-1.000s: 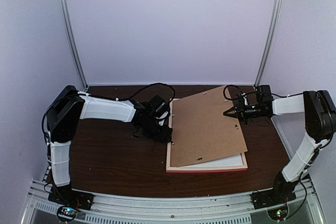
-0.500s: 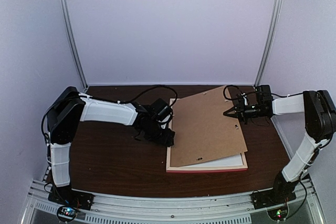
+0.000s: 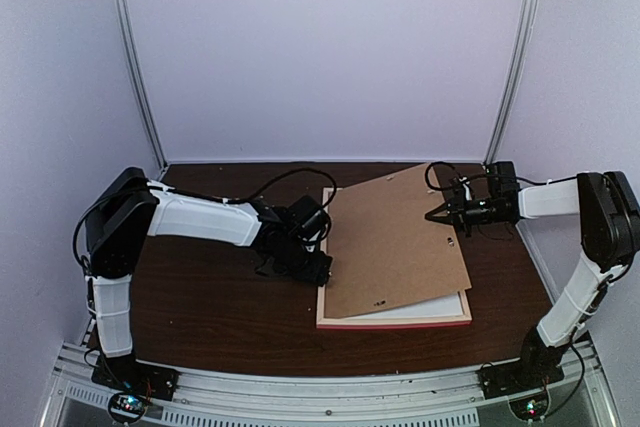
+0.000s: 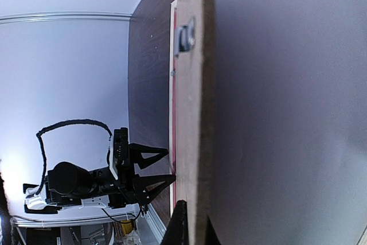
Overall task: Put the photo into the frame
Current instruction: Place the backboard on the frame body.
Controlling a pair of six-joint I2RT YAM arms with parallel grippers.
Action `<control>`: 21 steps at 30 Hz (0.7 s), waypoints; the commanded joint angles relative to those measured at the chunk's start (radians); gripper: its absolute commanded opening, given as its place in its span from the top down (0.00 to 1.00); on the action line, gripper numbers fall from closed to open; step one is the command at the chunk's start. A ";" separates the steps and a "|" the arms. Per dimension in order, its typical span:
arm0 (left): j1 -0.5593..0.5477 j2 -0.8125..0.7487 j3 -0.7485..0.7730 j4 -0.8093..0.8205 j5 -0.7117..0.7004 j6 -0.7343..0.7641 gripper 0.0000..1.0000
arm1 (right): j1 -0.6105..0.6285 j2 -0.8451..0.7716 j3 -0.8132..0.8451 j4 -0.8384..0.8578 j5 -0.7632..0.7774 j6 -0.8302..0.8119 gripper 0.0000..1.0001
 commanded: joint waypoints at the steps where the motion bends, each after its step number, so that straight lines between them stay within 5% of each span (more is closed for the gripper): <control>1: 0.002 0.002 0.023 -0.037 -0.082 -0.003 0.24 | 0.014 0.017 0.008 -0.043 0.029 -0.054 1.00; 10: 0.002 0.041 0.068 -0.046 -0.185 0.006 0.24 | 0.014 0.012 0.007 -0.043 0.030 -0.056 1.00; 21: 0.003 0.066 0.085 -0.035 -0.139 0.010 0.24 | 0.014 0.029 0.015 -0.096 0.071 -0.109 1.00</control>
